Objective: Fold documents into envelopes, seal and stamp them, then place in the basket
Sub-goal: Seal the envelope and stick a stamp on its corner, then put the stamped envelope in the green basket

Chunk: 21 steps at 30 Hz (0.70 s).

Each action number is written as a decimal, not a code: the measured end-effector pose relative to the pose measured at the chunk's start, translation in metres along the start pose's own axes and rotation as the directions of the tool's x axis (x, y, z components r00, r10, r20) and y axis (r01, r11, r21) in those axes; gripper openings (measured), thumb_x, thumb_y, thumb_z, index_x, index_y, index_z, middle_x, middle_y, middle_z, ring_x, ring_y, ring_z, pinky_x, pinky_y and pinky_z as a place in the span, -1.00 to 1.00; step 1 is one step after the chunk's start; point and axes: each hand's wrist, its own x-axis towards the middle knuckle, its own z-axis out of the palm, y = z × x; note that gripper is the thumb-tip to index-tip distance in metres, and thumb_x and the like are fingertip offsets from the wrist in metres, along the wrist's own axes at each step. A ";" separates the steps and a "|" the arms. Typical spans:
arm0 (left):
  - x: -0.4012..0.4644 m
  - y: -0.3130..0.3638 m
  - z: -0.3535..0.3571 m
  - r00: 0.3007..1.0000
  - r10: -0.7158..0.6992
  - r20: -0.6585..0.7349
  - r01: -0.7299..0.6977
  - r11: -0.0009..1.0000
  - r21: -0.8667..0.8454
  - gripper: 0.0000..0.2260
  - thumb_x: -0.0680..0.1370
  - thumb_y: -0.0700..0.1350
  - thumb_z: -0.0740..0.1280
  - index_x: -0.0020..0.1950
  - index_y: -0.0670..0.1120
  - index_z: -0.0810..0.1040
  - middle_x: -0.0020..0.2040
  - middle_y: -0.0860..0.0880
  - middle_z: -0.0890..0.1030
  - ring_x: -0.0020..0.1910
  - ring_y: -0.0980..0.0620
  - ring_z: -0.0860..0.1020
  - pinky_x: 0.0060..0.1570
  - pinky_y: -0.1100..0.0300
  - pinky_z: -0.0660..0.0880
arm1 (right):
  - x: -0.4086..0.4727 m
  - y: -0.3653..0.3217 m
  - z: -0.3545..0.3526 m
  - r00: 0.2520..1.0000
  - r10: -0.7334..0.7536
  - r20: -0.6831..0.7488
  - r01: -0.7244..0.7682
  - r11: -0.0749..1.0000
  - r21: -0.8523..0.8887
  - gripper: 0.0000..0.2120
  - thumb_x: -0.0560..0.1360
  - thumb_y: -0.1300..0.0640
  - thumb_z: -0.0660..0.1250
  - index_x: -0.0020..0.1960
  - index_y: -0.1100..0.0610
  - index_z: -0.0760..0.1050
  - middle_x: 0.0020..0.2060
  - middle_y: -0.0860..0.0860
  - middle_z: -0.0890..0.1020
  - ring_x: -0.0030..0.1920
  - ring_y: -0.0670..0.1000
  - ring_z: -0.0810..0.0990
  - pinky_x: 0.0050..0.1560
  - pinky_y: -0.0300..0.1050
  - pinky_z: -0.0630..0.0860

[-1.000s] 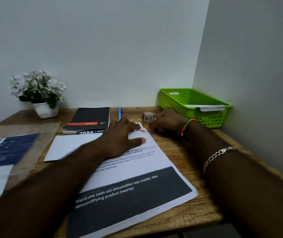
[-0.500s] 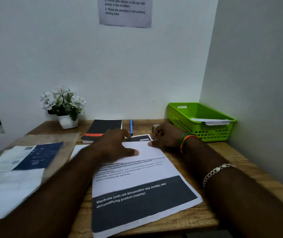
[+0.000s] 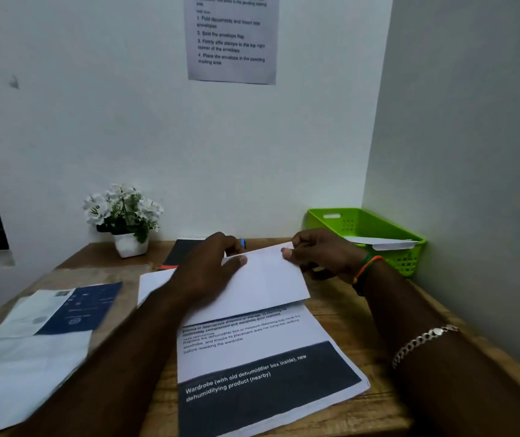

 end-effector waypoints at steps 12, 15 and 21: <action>0.008 0.054 -0.033 0.999 0.042 -0.016 -0.040 0.996 0.083 -0.92 0.58 0.20 0.33 0.01 0.31 0.61 -0.01 0.26 0.63 0.10 0.12 0.57 0.24 -0.06 0.41 | -0.084 -0.005 -0.020 0.967 0.054 -0.250 -0.023 0.992 0.124 -0.78 0.54 0.22 0.43 0.17 0.23 0.61 -0.12 0.17 0.69 -0.26 0.08 0.63 -0.41 -0.21 0.54; 0.002 0.076 -0.022 0.986 0.112 -0.121 -0.094 0.985 0.144 -0.56 0.59 0.19 0.35 0.47 0.21 0.44 0.37 0.07 0.51 0.36 -0.04 0.44 0.35 -0.12 0.37 | -0.101 -0.010 -0.036 0.922 0.092 -0.376 -0.015 0.979 0.203 -0.78 0.52 0.30 0.43 0.16 0.29 0.58 -0.10 0.21 0.68 -0.24 0.12 0.64 -0.32 -0.10 0.61; -0.026 0.085 -0.004 0.982 0.070 -0.178 -0.088 0.992 -0.096 -0.55 0.57 0.10 0.41 0.44 0.10 0.45 0.34 0.01 0.49 0.32 -0.07 0.46 0.27 -0.07 0.46 | -0.122 -0.015 -0.093 0.695 0.191 -0.693 0.155 0.901 0.405 -0.86 0.53 0.42 0.34 -0.14 0.23 0.53 -0.26 0.15 0.59 -0.43 0.00 0.57 -0.55 -0.26 0.50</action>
